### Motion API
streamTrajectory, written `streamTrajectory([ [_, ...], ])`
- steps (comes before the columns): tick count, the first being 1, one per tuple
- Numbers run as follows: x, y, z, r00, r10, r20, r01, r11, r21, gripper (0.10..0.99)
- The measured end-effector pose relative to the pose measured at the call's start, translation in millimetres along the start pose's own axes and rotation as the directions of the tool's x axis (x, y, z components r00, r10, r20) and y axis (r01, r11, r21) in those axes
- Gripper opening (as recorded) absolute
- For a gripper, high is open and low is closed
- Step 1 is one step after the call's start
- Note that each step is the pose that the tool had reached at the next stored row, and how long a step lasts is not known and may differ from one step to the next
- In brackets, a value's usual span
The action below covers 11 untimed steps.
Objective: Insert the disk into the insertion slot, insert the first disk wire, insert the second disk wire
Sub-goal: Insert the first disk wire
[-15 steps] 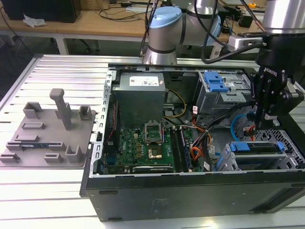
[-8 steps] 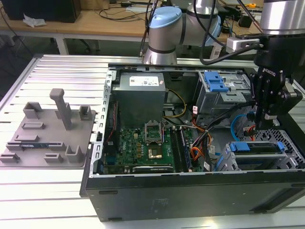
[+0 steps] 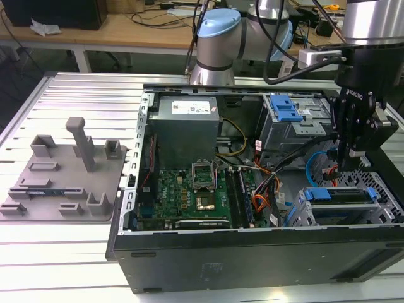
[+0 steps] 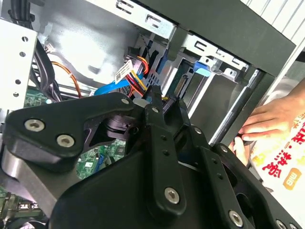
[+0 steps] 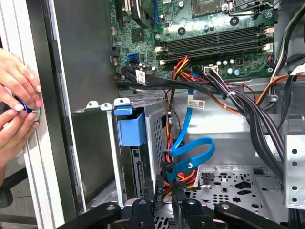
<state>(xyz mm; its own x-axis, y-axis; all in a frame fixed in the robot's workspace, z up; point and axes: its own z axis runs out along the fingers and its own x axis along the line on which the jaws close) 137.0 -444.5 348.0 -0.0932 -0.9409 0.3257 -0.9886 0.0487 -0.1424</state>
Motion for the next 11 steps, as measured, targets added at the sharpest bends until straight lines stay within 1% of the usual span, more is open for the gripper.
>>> streamTrajectory([
  [4,-0.1,0.1,0.5,1.0,0.002,-0.0033,-0.002,1.0,0.003,0.29],
  [9,0.0,1.7,0.5,1.0,0.004,-0.0036,-0.004,1.0,0.009,0.29],
  [11,0.0,2.2,0.5,1.0,0.005,-0.0035,-0.005,0.9999,0.012,0.275],
])
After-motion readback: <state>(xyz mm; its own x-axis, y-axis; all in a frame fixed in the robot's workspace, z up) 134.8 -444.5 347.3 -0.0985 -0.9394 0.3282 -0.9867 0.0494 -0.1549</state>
